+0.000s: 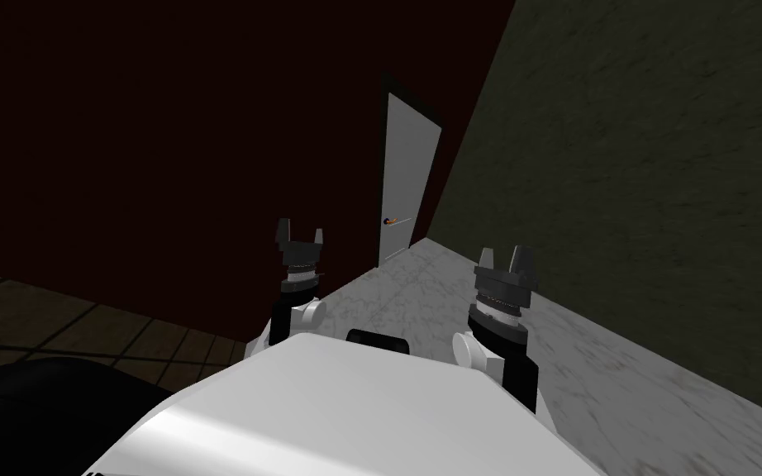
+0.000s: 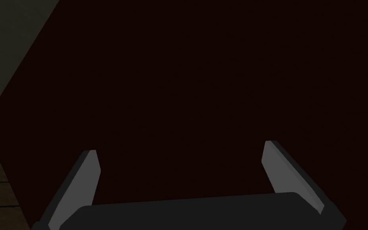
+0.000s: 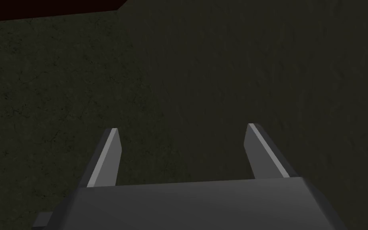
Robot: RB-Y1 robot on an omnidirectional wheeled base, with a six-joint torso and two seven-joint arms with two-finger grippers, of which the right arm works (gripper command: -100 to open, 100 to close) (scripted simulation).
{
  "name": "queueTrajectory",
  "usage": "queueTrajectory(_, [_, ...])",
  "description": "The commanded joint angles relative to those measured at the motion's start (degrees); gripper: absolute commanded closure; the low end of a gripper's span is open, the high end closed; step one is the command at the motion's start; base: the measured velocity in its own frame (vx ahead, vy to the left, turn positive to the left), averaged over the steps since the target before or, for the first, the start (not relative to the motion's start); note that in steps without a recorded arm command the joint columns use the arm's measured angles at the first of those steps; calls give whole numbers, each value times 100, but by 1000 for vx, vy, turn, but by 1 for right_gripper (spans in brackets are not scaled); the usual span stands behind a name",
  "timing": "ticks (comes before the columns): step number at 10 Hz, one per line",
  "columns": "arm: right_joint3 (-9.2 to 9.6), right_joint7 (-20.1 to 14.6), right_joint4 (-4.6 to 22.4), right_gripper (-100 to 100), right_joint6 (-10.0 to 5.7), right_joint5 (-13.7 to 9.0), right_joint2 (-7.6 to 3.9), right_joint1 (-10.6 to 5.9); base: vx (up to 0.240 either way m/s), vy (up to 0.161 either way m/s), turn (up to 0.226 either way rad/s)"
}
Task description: Pull the door open
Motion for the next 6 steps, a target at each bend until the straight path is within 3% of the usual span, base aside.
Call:
queueTrajectory(1, [-8, -22, 182, -100, -18, 9, -37, -84, 52, -22, 88])
queueTrajectory(6, [-33, -90, 754, -100, -73, 39, -135, -348, 83, -35, 96])
